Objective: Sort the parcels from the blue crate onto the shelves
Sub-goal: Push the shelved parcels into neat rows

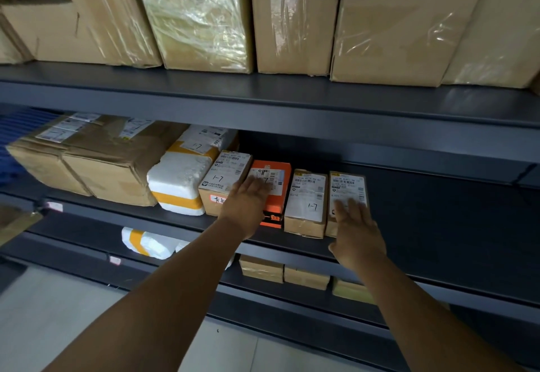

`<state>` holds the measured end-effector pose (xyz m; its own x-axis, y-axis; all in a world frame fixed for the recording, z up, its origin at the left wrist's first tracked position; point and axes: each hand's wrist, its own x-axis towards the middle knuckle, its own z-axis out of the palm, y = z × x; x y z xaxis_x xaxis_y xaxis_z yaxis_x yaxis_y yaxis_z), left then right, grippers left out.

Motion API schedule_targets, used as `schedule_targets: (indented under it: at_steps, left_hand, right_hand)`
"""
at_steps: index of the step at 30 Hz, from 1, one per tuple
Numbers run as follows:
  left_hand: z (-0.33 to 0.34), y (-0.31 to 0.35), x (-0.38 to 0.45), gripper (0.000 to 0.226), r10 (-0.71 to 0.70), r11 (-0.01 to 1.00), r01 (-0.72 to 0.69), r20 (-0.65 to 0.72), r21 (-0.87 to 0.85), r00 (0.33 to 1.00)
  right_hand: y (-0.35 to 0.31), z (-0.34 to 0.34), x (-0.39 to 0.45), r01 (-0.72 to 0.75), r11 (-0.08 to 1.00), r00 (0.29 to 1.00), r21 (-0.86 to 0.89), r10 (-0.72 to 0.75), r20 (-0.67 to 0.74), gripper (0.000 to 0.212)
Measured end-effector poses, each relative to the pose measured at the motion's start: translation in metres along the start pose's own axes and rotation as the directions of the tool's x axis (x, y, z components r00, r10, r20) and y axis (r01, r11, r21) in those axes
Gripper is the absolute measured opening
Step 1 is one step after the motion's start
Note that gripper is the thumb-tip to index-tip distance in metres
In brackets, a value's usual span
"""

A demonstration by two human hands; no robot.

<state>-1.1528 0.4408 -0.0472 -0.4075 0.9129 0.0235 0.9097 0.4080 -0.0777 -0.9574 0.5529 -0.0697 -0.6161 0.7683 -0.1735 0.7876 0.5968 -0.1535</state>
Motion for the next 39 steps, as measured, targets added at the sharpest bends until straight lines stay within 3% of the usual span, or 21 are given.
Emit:
schedule_targets:
  at_steps: [7, 13, 21, 31, 39]
  left_hand:
    - [-0.004, 0.007, -0.027, 0.087, -0.039, 0.998, 0.041, 0.026, -0.056, 0.999]
    - [-0.006, 0.001, -0.066, 0.083, -0.085, 0.989, 0.085, 0.004, -0.121, 0.996]
    - [0.026, -0.057, -0.135, 0.079, -0.091, 0.976, 0.097, 0.037, -0.196, 0.995]
    - [0.093, -0.162, -0.193, 0.080, -0.027, 0.984, 0.056, 0.173, -0.168, 0.985]
    - [0.154, -0.175, -0.171, 0.082, -0.004, 0.987, 0.037, 0.203, -0.159, 0.979]
  right_hand:
    - [-0.022, -0.006, -0.018, 0.087, 0.995, 0.995, 0.043, -0.085, -0.053, 0.105]
    - [-0.065, 0.005, -0.040, 0.177, 0.982, 0.983, 0.069, -0.173, -0.062, 0.101]
    - [-0.154, 0.037, -0.075, 0.273, 0.959, 0.962, 0.071, -0.270, -0.042, 0.094]
    - [-0.258, 0.121, -0.105, 0.166, 0.980, 0.984, 0.107, -0.172, 0.053, 0.094]
    - [-0.242, 0.183, -0.076, 0.089, 0.994, 0.987, 0.056, -0.096, 0.131, 0.094]
